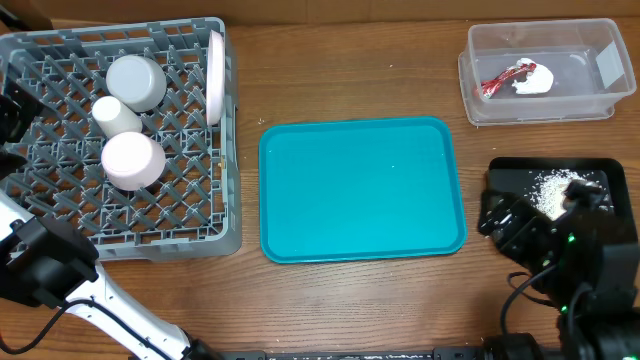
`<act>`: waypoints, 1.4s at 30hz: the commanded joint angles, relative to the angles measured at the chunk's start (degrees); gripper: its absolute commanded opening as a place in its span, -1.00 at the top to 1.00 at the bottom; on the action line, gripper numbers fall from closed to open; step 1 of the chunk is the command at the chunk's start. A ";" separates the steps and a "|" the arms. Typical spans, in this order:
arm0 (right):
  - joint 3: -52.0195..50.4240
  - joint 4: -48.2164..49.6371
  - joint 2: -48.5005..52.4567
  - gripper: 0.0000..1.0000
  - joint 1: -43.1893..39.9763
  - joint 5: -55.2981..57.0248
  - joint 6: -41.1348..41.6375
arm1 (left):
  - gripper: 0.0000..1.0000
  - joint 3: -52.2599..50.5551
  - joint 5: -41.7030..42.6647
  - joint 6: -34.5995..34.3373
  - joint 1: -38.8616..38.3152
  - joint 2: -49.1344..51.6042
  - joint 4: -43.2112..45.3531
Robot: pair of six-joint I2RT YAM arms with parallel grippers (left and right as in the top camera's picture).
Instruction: Sort waste into correct bins and load items into the dishwasher
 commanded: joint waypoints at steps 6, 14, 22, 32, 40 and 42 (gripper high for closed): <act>-4.57 4.11 -5.20 -1.00 0.48 -4.57 -3.67 | -1.00 0.00 -0.42 -0.52 -0.39 -1.05 -0.11; -4.57 9.35 -5.18 -1.00 0.46 -3.69 -8.11 | -1.00 0.00 -0.42 -0.52 -0.39 -1.05 -0.11; -4.57 10.75 -5.18 -1.00 0.46 -0.31 -8.13 | -1.00 0.00 -0.42 -0.52 -0.39 -1.05 -0.11; -4.57 8.70 -5.18 -1.00 0.46 2.25 -8.11 | -1.00 0.00 -0.42 -0.52 -0.39 -1.05 -0.11; -4.57 3.06 -5.18 -1.00 0.46 2.23 -8.11 | -1.00 0.00 -0.42 -0.52 -0.39 -1.05 -0.11; -4.57 1.75 -5.18 -1.00 0.46 2.23 -8.11 | -1.00 0.00 -0.42 -0.52 -0.39 -1.05 -0.11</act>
